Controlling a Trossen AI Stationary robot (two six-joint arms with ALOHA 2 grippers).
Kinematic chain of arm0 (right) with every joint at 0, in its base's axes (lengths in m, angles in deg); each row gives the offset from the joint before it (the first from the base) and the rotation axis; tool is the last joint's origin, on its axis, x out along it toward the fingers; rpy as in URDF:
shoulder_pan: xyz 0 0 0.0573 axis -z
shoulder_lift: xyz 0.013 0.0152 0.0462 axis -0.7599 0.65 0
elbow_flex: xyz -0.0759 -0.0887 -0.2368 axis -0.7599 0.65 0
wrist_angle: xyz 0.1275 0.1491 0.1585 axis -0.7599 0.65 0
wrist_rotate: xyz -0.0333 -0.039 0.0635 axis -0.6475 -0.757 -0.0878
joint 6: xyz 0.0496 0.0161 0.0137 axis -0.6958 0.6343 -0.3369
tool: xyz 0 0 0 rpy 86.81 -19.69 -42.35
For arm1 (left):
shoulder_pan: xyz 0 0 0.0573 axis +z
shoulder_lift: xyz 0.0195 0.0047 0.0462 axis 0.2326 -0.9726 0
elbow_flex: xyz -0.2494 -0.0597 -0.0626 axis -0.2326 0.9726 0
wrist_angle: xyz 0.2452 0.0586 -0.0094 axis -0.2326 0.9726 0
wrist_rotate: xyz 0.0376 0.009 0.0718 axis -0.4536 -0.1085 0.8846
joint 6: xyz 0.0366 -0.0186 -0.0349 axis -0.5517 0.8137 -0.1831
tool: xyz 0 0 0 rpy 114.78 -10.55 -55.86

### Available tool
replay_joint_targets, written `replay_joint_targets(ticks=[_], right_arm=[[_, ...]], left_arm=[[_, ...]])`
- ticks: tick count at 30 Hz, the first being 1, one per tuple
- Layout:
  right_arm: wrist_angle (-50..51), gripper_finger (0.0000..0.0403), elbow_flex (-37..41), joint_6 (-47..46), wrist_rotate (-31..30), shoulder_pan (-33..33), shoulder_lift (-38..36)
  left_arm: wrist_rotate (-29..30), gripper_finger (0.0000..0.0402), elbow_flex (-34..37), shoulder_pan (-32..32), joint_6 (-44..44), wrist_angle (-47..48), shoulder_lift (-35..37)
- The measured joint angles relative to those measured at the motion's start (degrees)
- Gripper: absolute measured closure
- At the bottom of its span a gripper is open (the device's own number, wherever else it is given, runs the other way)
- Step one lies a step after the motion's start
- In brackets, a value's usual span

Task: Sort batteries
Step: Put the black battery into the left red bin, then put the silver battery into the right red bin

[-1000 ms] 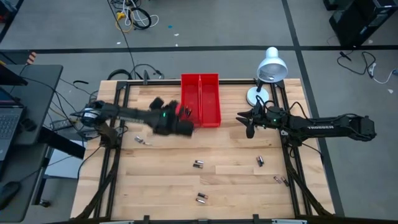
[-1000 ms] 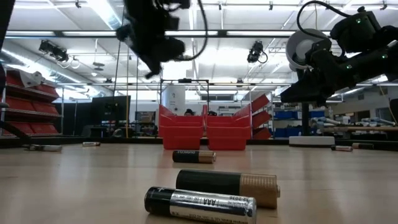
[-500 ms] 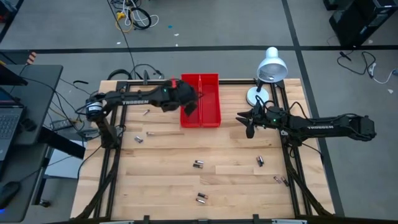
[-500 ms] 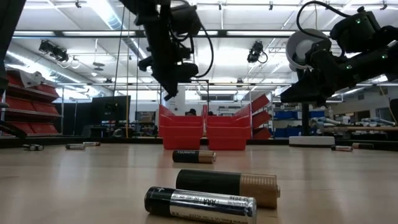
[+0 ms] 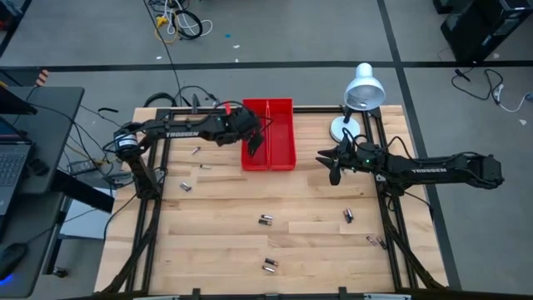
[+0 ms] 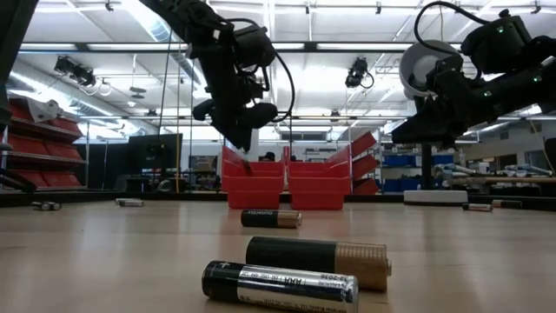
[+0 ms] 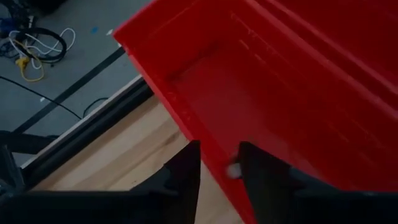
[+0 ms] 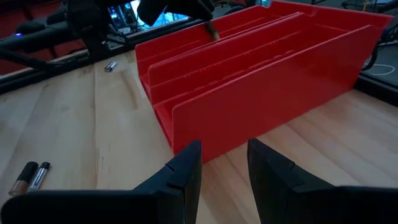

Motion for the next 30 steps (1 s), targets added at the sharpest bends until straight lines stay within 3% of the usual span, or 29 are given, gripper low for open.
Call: replay_joint_targets(ticks=[8,16,23,30], right_arm=[[-0.1,0.0286,0.0,0.4,-0.1,0.0,0.0],[-0.1,0.0286,0.0,0.4,-0.1,0.0,0.1],[-0.2,0.0286,0.0,-0.2,-0.1,0.0,1.8],[-0.3,0.0286,0.0,-1.1,0.0,0.0,3.1]], left_arm=[[-0.2,0.0264,0.0,0.0,2.6,-4.5,0.0],[-0.5,0.0264,-0.1,1.1,4.8,4.5,4.0],[0.3,0.0266,0.2,7.0,7.2,13.7,7.5],[-3.1,0.0274,7.6,16.8,8.0,4.6,2.9]])
